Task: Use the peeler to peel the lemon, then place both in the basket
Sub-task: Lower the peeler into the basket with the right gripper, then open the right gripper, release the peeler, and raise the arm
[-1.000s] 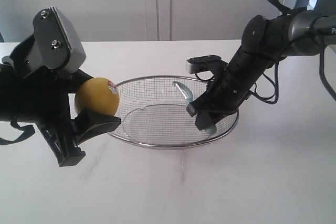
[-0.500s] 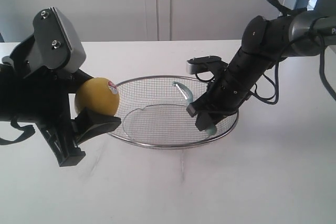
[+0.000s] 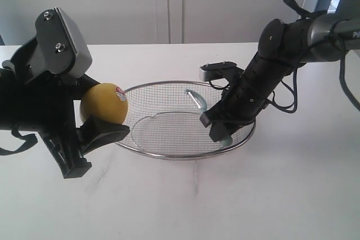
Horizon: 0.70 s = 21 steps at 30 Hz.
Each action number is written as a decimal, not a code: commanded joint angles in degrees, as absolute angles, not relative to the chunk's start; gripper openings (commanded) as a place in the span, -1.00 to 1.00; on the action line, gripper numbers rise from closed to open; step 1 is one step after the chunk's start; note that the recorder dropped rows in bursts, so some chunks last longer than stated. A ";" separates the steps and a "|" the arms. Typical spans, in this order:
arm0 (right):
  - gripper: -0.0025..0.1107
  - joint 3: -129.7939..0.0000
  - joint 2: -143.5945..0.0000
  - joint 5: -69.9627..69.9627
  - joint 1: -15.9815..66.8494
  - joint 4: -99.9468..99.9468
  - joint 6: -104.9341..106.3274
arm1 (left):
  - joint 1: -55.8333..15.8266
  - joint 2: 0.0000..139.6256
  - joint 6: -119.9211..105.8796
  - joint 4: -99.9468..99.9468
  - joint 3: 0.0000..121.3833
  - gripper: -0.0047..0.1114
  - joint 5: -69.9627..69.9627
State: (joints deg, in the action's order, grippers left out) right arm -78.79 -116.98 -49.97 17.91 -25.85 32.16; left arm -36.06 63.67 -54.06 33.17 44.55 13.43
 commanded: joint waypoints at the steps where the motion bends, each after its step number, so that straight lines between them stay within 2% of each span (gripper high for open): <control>1: -0.96 -78.56 -116.85 -49.80 17.61 -26.01 32.77 | -36.12 63.36 -53.60 34.46 44.46 -0.92 13.64; 13: -0.57 -78.56 -116.85 -49.22 17.61 -26.01 32.77 | -36.12 63.36 -53.60 34.46 44.46 -0.92 13.64; 18: -0.28 -78.56 -116.85 -47.54 17.61 -26.01 32.15 | -36.12 63.36 -53.60 34.46 44.46 -0.92 13.64; 21: -0.25 -78.56 -116.85 -47.54 17.61 -26.01 32.15 | -36.12 63.36 -53.60 34.46 44.46 -0.92 13.64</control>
